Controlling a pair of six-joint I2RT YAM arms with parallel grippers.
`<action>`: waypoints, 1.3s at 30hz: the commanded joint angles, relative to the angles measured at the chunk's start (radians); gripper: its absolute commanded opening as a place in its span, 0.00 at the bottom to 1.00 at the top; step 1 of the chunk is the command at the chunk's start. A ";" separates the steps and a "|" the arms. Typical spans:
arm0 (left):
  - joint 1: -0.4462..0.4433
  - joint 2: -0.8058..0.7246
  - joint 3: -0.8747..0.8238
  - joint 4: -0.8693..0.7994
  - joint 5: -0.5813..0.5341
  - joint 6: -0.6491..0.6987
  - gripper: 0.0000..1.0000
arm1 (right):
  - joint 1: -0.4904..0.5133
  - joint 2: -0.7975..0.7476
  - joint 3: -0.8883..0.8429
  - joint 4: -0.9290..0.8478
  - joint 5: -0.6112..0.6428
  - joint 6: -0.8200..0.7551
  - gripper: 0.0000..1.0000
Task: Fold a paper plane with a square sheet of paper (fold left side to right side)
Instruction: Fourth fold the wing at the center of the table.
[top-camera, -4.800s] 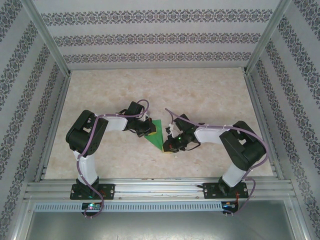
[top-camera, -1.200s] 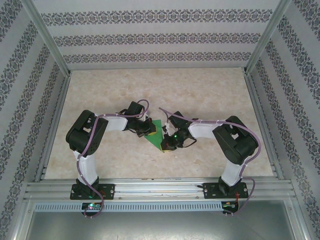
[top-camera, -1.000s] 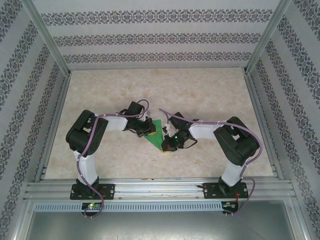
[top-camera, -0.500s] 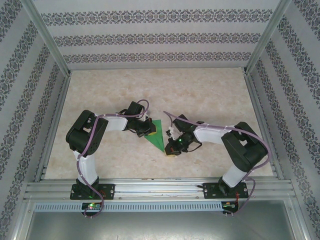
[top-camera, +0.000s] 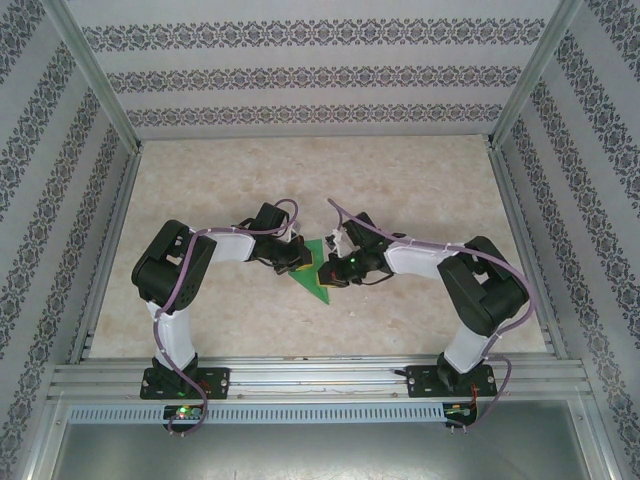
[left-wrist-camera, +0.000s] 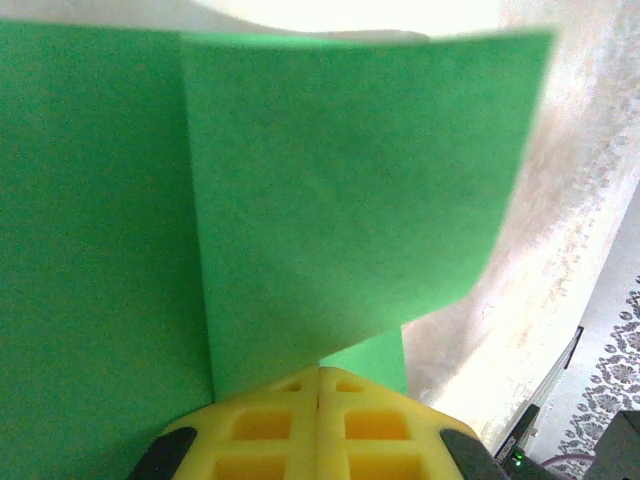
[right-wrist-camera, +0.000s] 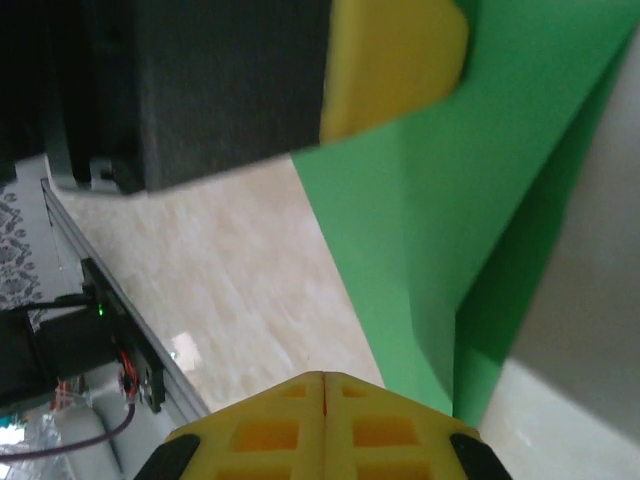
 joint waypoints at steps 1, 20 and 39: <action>0.002 0.043 -0.017 -0.121 -0.123 0.003 0.00 | 0.015 0.039 0.038 0.031 0.071 0.021 0.00; 0.002 0.039 -0.016 -0.123 -0.125 0.006 0.00 | 0.023 0.114 0.046 -0.114 0.186 -0.008 0.00; -0.004 -0.186 -0.114 0.129 -0.067 -0.055 0.03 | 0.065 0.162 0.059 -0.290 0.414 -0.059 0.00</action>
